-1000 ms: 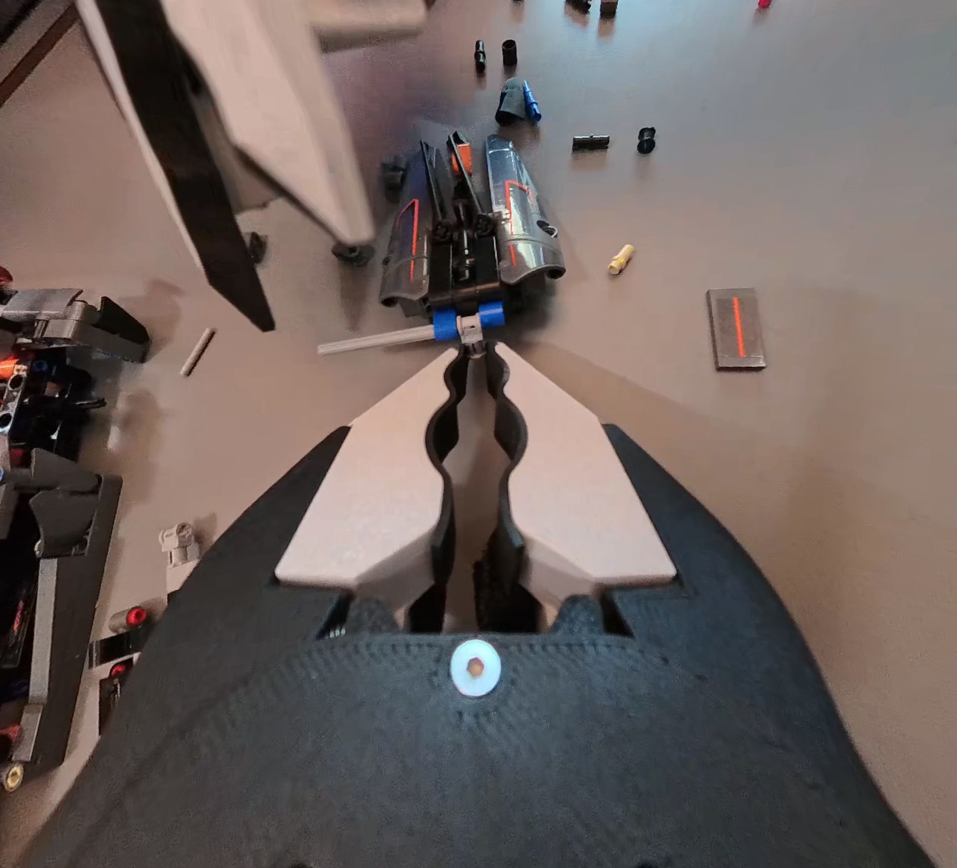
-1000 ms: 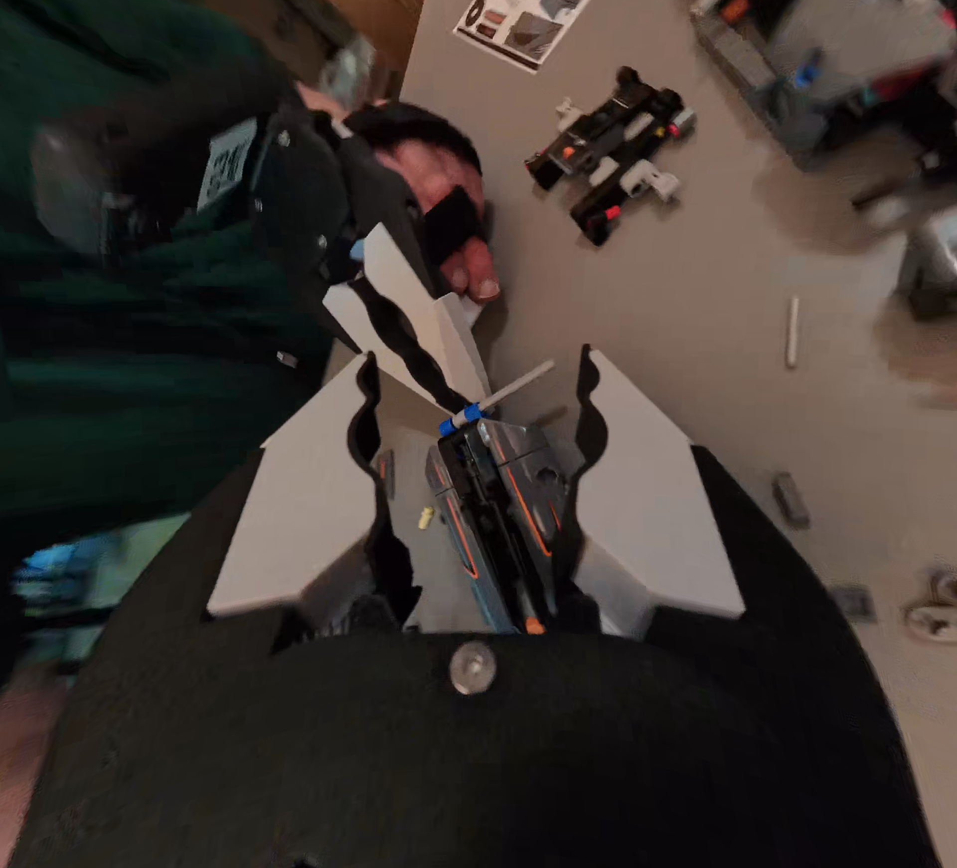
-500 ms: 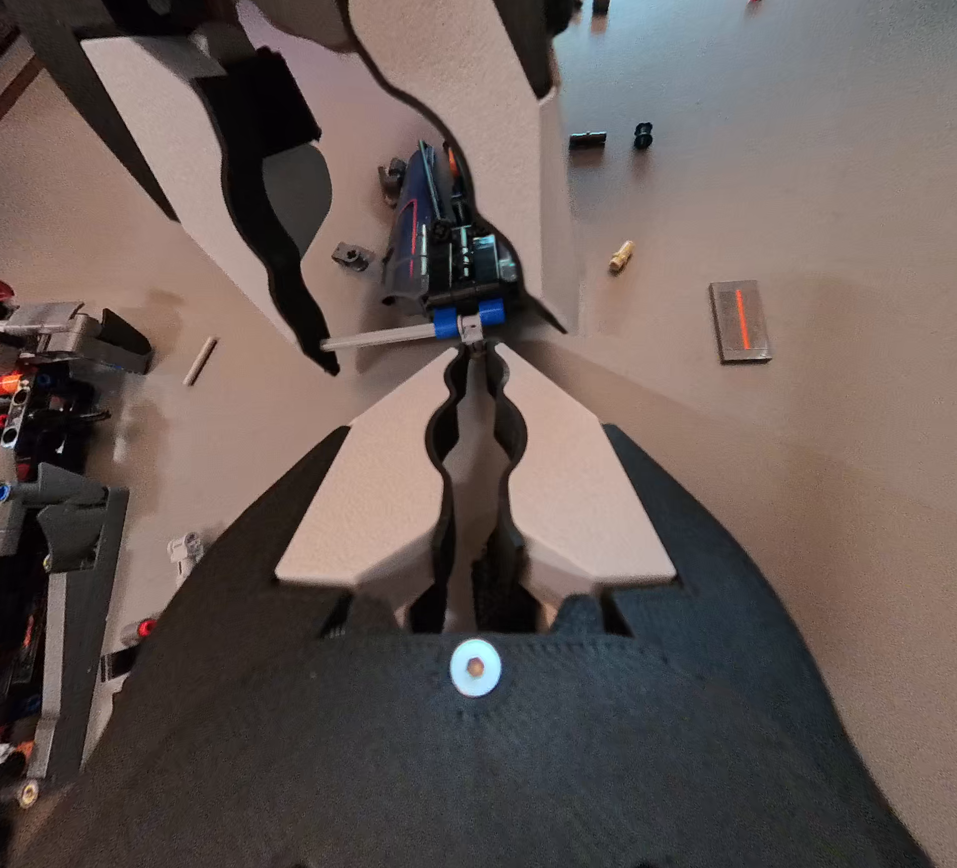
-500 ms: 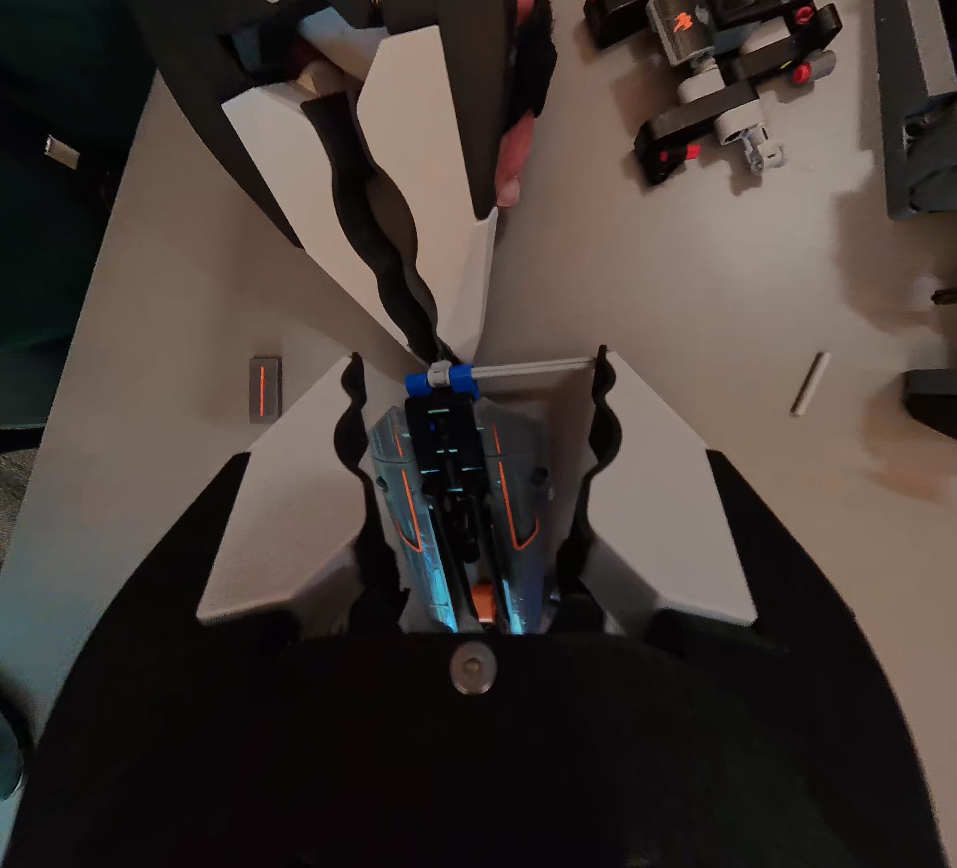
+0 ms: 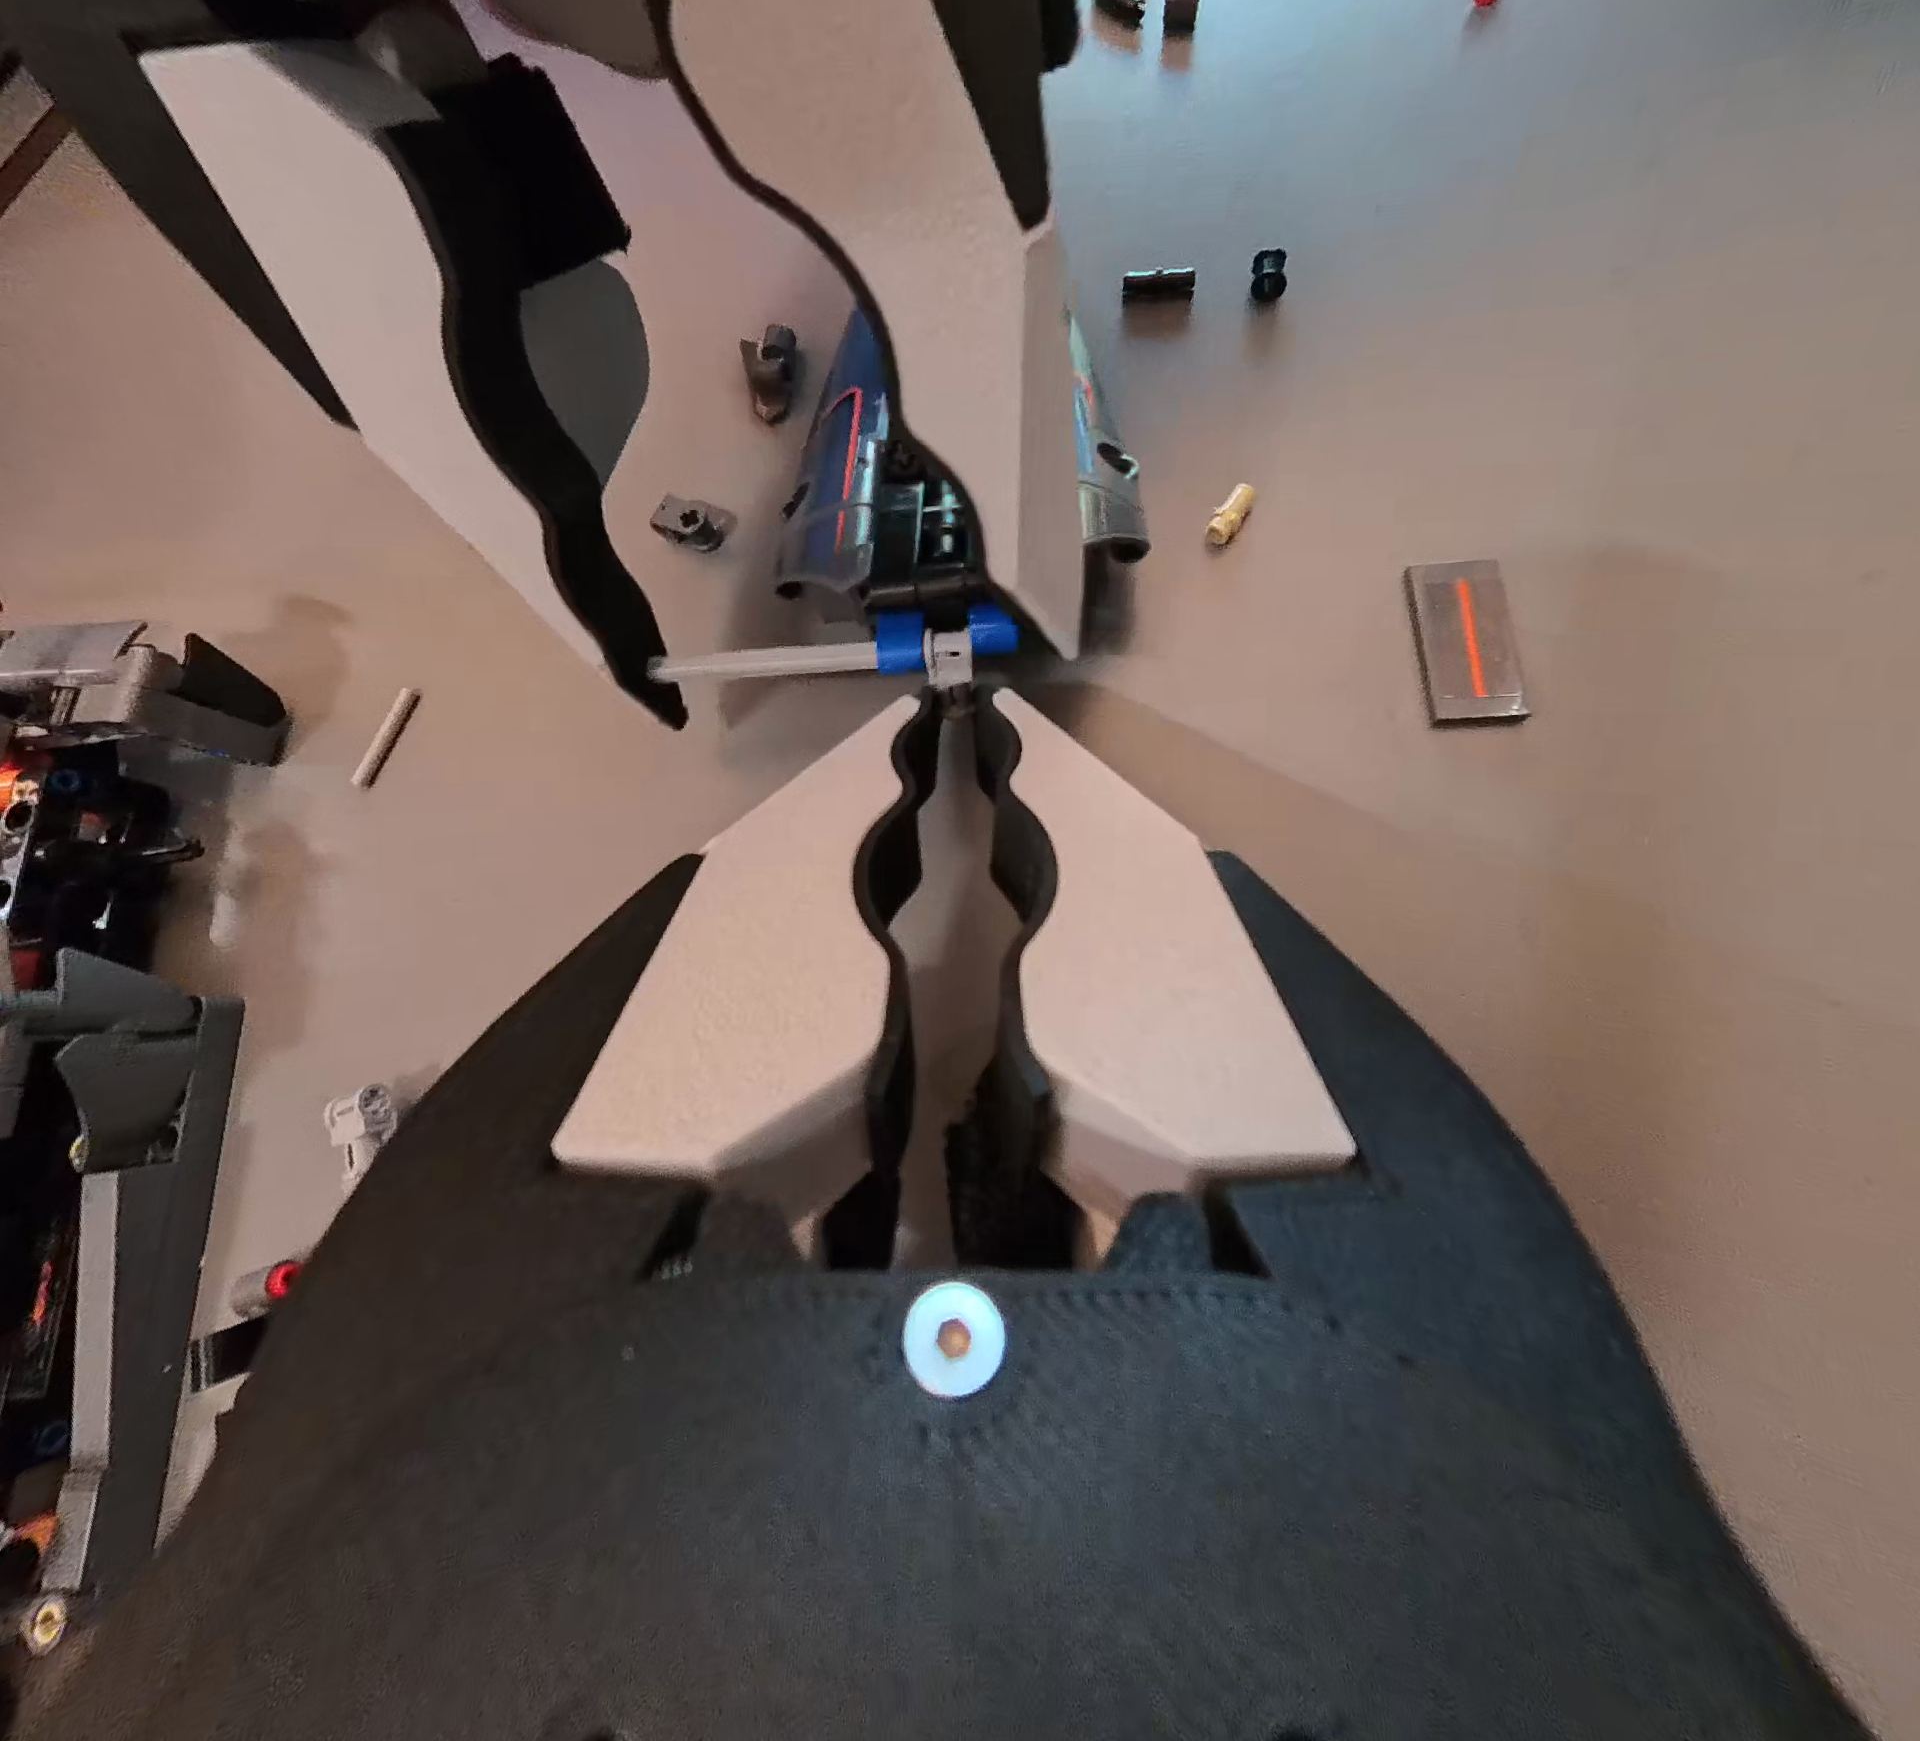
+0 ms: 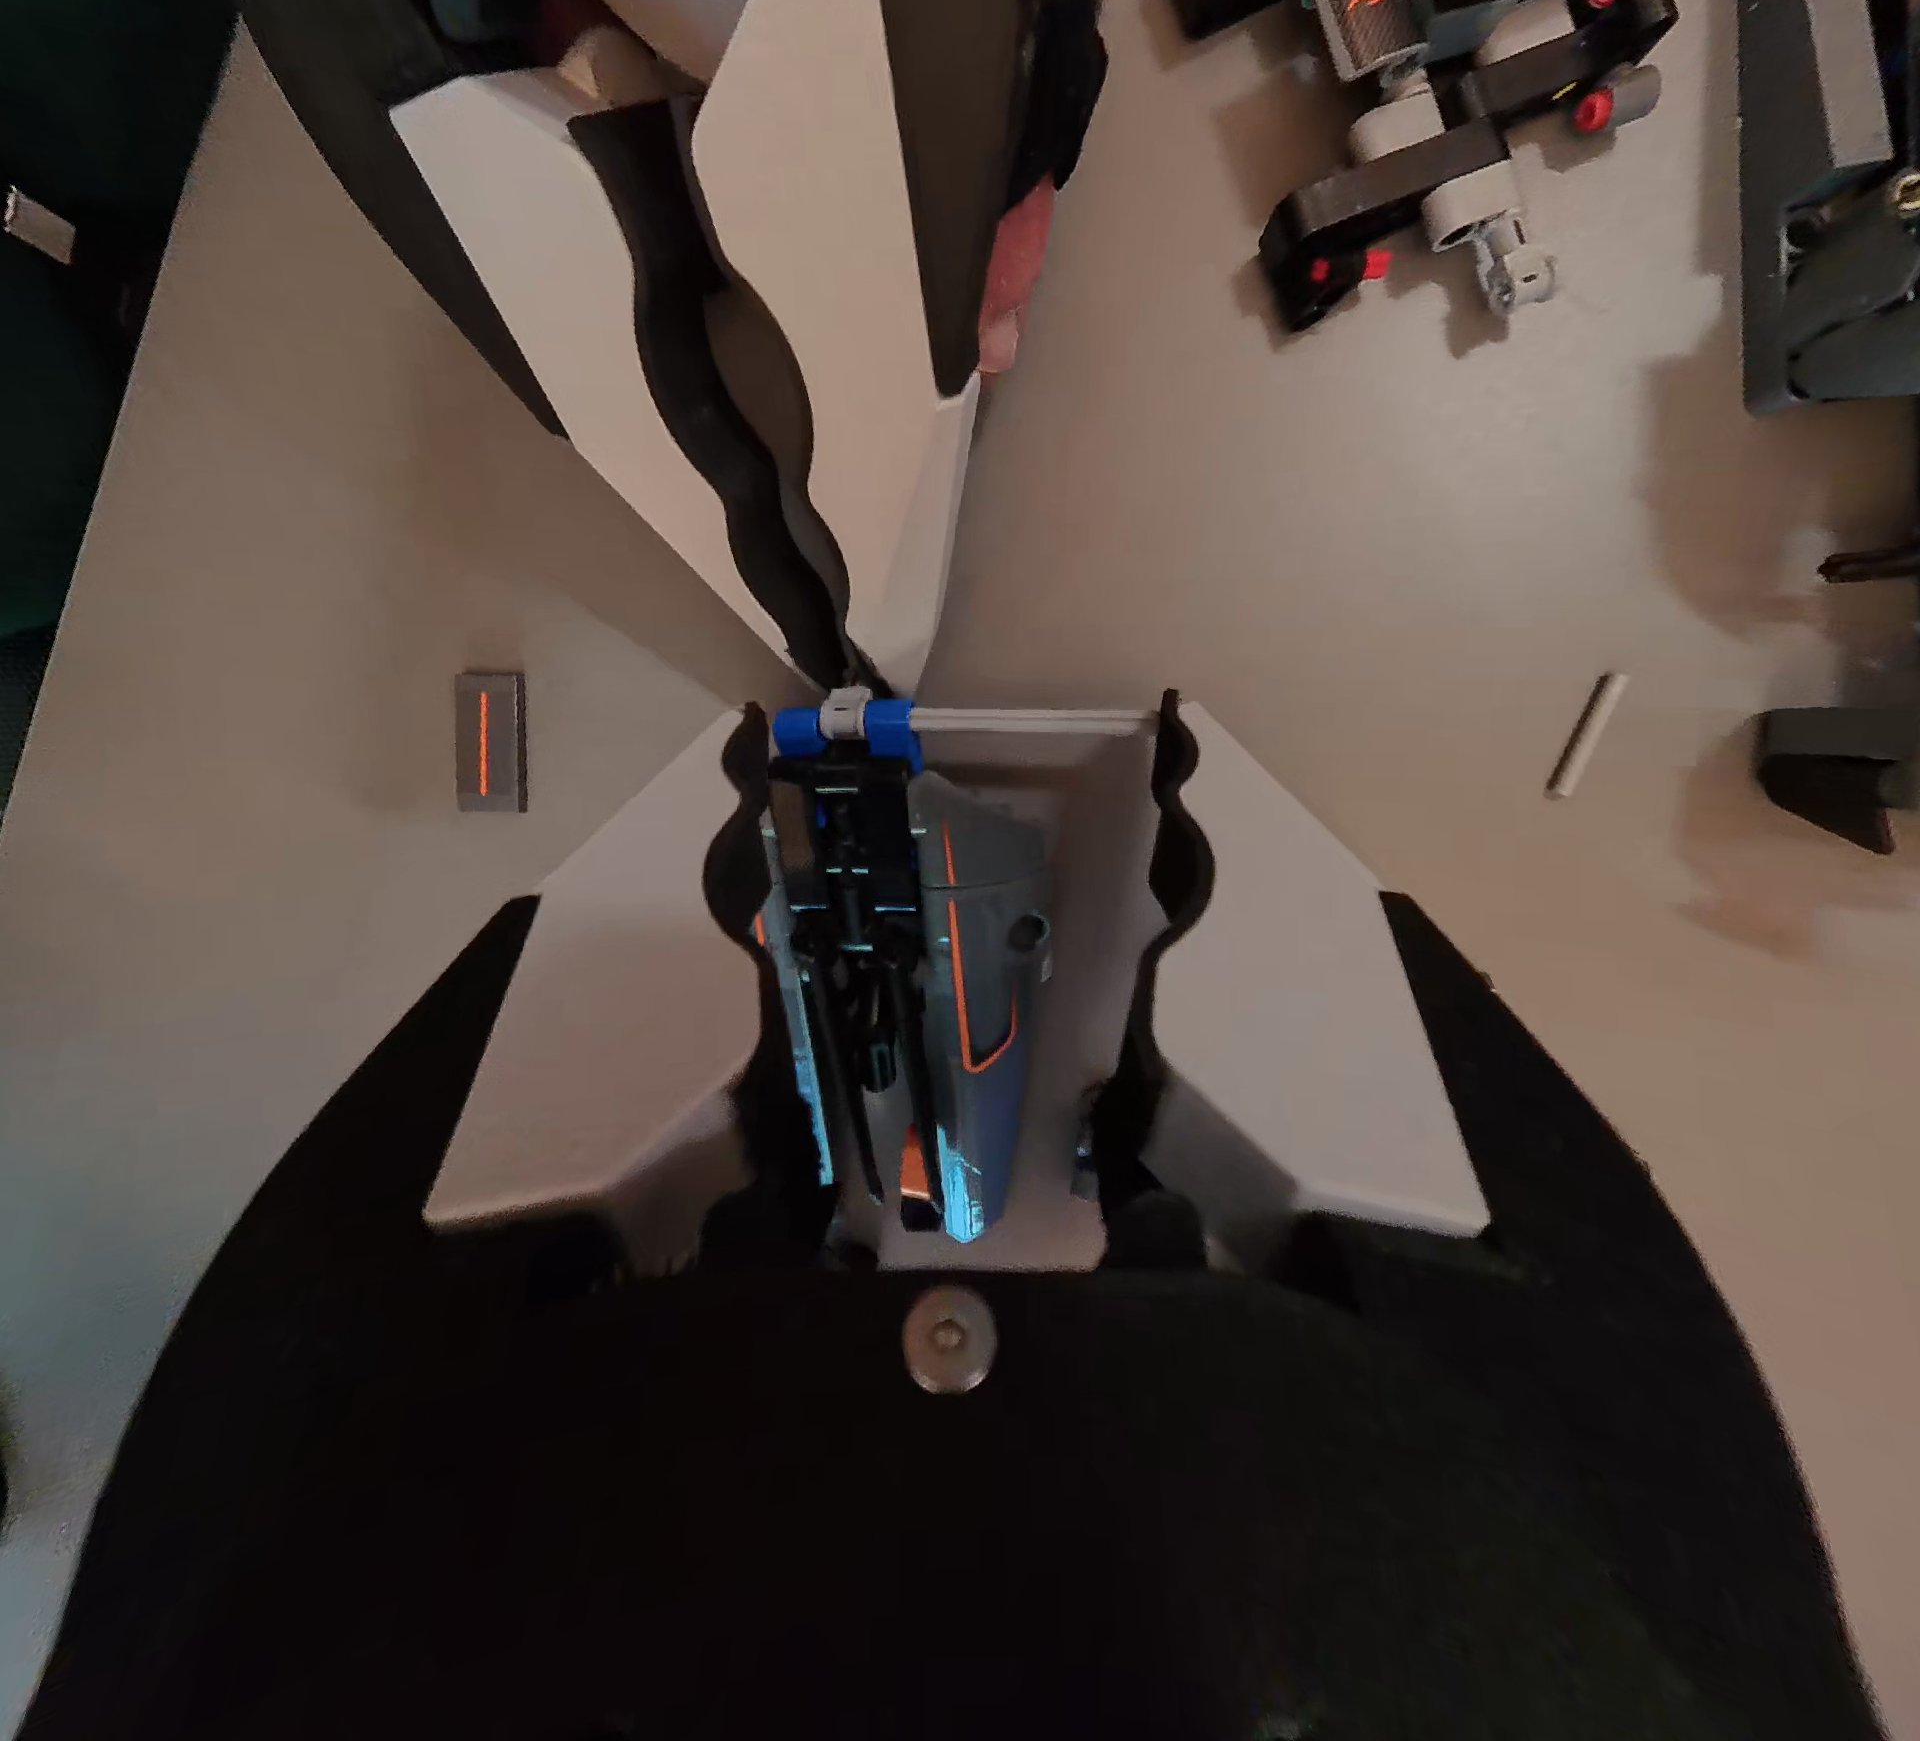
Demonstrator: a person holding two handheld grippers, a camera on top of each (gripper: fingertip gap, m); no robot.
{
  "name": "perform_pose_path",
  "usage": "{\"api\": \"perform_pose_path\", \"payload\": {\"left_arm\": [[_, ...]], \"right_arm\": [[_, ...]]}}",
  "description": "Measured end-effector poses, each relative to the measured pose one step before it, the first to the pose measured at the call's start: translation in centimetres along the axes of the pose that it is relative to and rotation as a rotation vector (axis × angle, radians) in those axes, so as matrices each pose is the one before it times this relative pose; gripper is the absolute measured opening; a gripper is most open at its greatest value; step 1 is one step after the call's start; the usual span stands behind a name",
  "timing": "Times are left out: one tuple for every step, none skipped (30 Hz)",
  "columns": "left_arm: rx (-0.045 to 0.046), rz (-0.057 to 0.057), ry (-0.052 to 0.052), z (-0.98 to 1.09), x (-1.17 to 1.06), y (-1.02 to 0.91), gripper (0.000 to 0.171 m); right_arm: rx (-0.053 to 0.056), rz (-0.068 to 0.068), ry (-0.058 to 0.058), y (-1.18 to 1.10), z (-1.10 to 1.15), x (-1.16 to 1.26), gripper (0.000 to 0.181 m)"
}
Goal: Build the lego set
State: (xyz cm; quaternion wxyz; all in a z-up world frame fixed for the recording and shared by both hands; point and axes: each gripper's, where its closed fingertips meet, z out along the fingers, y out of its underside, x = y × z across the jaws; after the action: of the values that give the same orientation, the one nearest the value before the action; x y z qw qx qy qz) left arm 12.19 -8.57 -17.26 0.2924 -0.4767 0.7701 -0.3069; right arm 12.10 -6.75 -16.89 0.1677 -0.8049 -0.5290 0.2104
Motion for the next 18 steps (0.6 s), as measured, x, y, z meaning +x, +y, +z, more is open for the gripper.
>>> {"api": "perform_pose_path", "payload": {"left_arm": [[0.00119,-0.0013,0.0018,0.005,0.01,-0.023,0.005],[0.00033,-0.0019,0.0017,0.003,-0.009,-0.009,0.005],[0.00018,0.0009,0.0014,0.005,0.032,-0.01,0.005],[-0.00002,0.0006,-0.0017,-0.006,-0.015,0.002,0.005],[-0.00015,-0.0023,-0.0014,-0.015,-0.041,0.009,0.005],[0.0003,-0.002,0.0029,0.003,0.009,-0.009,0.005],[0.00065,-0.0007,0.0,-0.004,-0.006,-0.013,0.005],[-0.00041,-0.0005,-0.0032,0.003,-0.04,0.013,0.005],[-0.00184,-0.0007,-0.0005,0.023,-0.014,0.011,0.005],[0.00011,-0.0033,-0.001,0.016,-0.044,-0.017,0.005],[0.00262,-0.0036,-0.0026,-0.005,-0.075,-0.044,0.004],[0.00188,-0.0011,0.0009,-0.002,0.008,-0.038,0.004],[0.00024,-0.001,0.0008,0.019,0.02,-0.018,0.005],[0.00307,-0.0022,-0.0013,-0.002,-0.025,-0.059,0.004],[0.00403,-0.007,0.0021,-0.001,-0.006,-0.095,0.005],[0.00344,-0.0104,0.0075,0.026,0.062,-0.096,0.005],[0.00508,-0.0092,0.0036,0.015,0.037,-0.121,0.005],[0.00346,-0.0072,0.0031,0.04,0.049,-0.107,0.005]], "right_arm": [[0.0006,-0.0008,-0.0011,0.008,-0.006,-0.003,0.072],[-0.0031,-0.0025,0.0004,0.02,-0.002,-0.008,0.072],[-0.0033,-0.0053,0.0018,-0.001,-0.02,-0.001,0.072],[-0.0005,-0.0051,0.0049,-0.042,-0.023,0.042,0.072],[0.0006,-0.001,0.0027,-0.027,-0.008,0.038,0.072],[0.0007,-0.0016,0.0002,0.001,0.004,-0.014,0.071],[0.002,0.0014,0.0016,-0.006,-0.024,0.024,0.071],[0.0026,0.0087,-0.0004,0.002,0.004,0.025,0.071],[0.0034,0.0145,-0.0052,0.038,0.02,0.024,0.071],[0.0025,0.0124,-0.0023,0.058,-0.011,0.053,0.071],[0.0075,-0.0037,0.0063,-0.009,-0.048,0.042,0.071],[0.0033,0.0005,0.0004,0.046,-0.027,-0.019,0.071],[0.0022,0.0067,-0.0025,0.067,0.011,0.004,0.072],[0.0028,0.0071,-0.0007,0.034,0.008,0.018,0.072],[-0.0011,0.0057,0.0005,0.06,0.028,0.007,0.072],[-0.0044,-0.0007,0.0028,0.09,0.063,-0.037,0.072],[-0.0048,-0.0045,0.0049,0.114,0.08,-0.018,0.074],[-0.0015,0.0007,0.0015,0.062,0.065,-0.014,0.074]]}}
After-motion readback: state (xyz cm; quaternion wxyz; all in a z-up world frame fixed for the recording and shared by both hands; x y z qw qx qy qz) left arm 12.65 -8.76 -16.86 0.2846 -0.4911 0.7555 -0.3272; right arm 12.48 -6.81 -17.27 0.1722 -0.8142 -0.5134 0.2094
